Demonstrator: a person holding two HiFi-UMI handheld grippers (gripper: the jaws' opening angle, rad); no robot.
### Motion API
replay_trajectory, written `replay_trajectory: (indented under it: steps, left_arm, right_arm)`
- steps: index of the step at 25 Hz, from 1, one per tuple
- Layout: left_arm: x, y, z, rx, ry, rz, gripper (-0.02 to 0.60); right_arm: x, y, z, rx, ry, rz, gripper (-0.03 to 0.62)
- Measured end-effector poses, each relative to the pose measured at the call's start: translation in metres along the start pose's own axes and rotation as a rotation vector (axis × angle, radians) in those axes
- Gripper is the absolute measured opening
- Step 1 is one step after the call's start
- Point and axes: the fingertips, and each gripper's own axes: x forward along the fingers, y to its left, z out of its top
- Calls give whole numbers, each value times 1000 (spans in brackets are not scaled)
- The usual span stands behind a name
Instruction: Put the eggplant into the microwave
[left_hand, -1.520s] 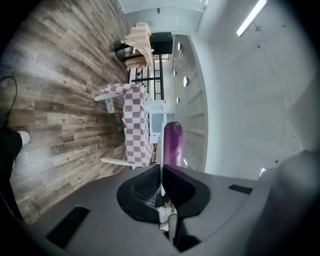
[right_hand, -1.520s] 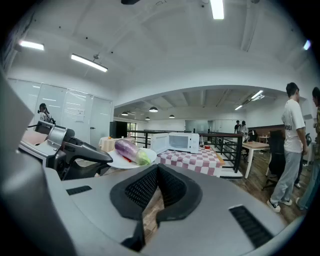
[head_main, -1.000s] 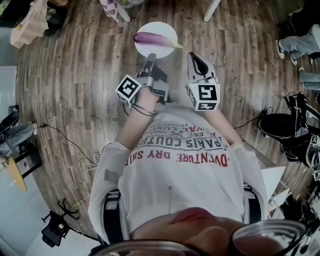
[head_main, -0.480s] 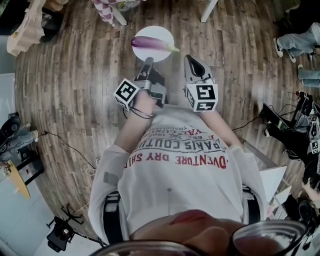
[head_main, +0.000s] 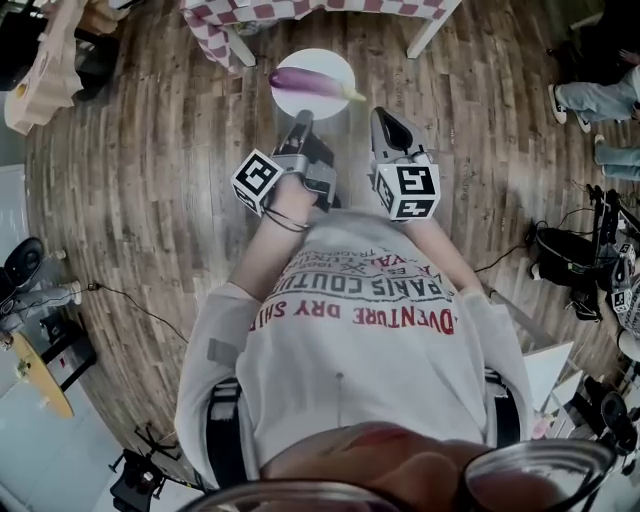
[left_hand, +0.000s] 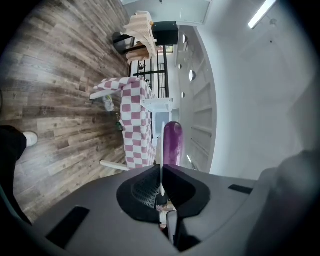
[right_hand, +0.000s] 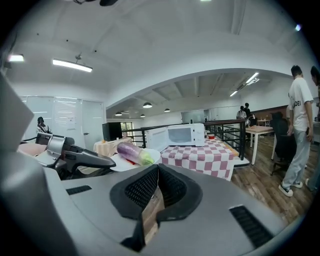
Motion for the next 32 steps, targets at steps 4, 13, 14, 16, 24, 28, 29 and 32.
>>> replay_trajectory:
  steps: [4, 13, 14, 16, 24, 28, 29, 32]
  left_arm:
    - [31, -2, 45, -9, 13, 13, 35]
    - [89, -6, 124, -33, 27, 13, 35]
    - [94, -4, 128, -42, 27, 16, 35]
    - [103, 0, 132, -58, 32, 24, 35]
    - [146, 7, 142, -72, 1, 46, 35]
    - [178, 4, 141, -69, -40, 45, 35]
    - [188, 1, 142, -65, -53, 44, 35]
    - [222, -6, 144, -56, -98, 38, 35]
  right_arm:
    - [52, 10, 11, 17, 7, -6, 26]
    - [149, 25, 32, -19, 34, -12, 26]
    - [155, 25, 33, -24, 39, -12, 26]
    - [167, 20, 33, -24, 55, -13, 26]
    - [209, -8, 35, -15, 67, 14, 26]
    - [238, -38, 44, -13, 52, 45, 26]
    - [246, -46, 47, -14, 48, 57, 26]
    - [273, -74, 62, -15, 33, 93, 26]
